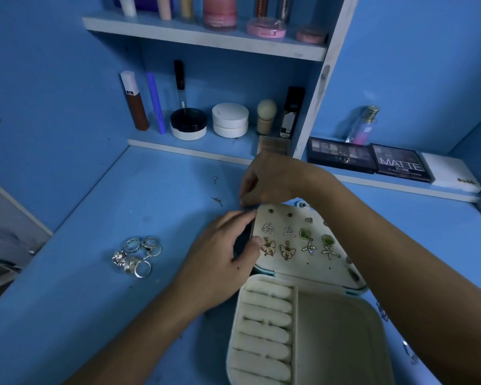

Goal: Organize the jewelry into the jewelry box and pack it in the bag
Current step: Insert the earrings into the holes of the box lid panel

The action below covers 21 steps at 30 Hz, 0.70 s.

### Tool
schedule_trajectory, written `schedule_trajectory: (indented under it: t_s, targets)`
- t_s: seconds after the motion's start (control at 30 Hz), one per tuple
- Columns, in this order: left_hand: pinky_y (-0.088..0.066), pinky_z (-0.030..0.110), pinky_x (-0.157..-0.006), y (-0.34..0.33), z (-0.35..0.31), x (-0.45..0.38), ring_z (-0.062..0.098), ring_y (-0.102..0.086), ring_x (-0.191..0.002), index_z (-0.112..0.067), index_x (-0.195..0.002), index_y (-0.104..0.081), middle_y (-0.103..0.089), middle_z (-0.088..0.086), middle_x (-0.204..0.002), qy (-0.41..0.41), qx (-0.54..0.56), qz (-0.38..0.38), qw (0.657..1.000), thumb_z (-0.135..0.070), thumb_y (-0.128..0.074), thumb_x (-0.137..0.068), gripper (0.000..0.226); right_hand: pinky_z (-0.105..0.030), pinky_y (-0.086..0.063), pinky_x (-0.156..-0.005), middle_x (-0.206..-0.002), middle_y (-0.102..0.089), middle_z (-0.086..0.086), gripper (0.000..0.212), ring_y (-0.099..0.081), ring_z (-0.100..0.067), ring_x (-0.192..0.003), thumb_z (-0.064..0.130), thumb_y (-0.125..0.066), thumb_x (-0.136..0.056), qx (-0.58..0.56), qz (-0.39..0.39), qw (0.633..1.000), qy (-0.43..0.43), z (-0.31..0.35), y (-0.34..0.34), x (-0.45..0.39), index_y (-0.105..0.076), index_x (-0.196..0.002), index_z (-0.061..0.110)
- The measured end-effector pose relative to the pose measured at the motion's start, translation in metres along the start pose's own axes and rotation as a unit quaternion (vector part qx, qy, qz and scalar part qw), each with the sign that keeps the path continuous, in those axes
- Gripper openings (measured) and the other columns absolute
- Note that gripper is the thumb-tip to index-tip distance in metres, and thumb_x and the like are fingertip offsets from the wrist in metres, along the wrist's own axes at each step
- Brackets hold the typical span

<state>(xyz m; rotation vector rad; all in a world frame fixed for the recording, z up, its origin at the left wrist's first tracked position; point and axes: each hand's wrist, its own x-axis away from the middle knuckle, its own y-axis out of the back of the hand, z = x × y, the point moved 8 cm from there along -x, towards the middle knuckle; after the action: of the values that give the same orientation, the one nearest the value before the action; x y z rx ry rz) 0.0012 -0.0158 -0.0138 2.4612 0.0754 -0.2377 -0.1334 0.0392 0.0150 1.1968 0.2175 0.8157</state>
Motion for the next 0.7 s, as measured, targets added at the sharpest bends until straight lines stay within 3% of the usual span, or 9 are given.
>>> schedule_trajectory:
  t_s: [0.1, 0.27, 0.5, 0.63, 0.7]
  targets:
    - [-0.037, 0.013, -0.101, 0.001, -0.001, 0.0, -0.005, -0.047, -0.122, -0.034, -0.137, -0.054, -0.054, -0.027, -0.128, 0.002, 0.003, -0.001, 1.0, -0.04, -0.049, -0.089, 0.048, -0.023, -0.055, -0.077, -0.086, -0.07, 0.017, 0.004, -0.066, -0.003, -0.086, 0.028, -0.073, -0.085, -0.013, -0.021, 1.0, 0.005, -0.001, 0.004, 0.003, -0.076, -0.086, 0.025]
    - [-0.039, 0.014, -0.098, 0.003, -0.004, 0.0, -0.004, -0.051, -0.118, -0.032, -0.133, -0.057, -0.057, -0.024, -0.121, -0.006, 0.025, -0.006, 1.0, -0.036, -0.051, -0.089, 0.045, -0.011, -0.048, -0.063, -0.078, -0.069, 0.016, 0.007, -0.063, 0.001, -0.073, 0.016, -0.072, -0.082, -0.086, -0.128, 0.988, 0.015, -0.006, 0.029, 0.025, -0.072, -0.078, 0.022]
    - [-0.042, 0.013, -0.094, 0.007, -0.005, -0.002, 0.003, -0.057, -0.112, -0.036, -0.125, -0.061, -0.063, -0.023, -0.112, -0.003, 0.084, -0.032, 0.996, -0.027, -0.059, -0.085, 0.041, -0.011, -0.052, -0.068, -0.076, -0.073, 0.012, 0.007, -0.066, 0.0, -0.07, 0.016, -0.078, -0.083, -0.175, -0.243, 0.954, 0.009, -0.024, 0.059, 0.091, -0.074, -0.079, 0.02]
    - [-0.045, 0.012, -0.087, 0.008, -0.006, -0.001, 0.001, -0.062, -0.101, -0.038, -0.119, -0.063, -0.068, -0.023, -0.103, 0.005, 0.122, -0.037, 0.992, -0.007, -0.066, -0.09, 0.042, -0.019, -0.053, -0.067, -0.075, -0.071, 0.011, 0.01, -0.066, -0.003, -0.074, 0.023, -0.08, -0.083, -0.201, -0.29, 0.936, -0.015, -0.037, 0.062, 0.137, -0.073, -0.083, 0.03]
    - [-0.043, 0.009, -0.084, 0.008, -0.006, -0.001, 0.002, -0.062, -0.098, -0.034, -0.122, -0.064, -0.069, -0.02, -0.099, 0.005, 0.118, -0.037, 0.992, -0.005, -0.065, -0.091, 0.042, -0.016, -0.05, -0.064, -0.074, -0.07, 0.011, 0.009, -0.064, -0.001, -0.073, 0.025, -0.08, -0.083, -0.21, -0.311, 0.926, -0.036, -0.045, 0.058, 0.158, -0.072, -0.085, 0.028]
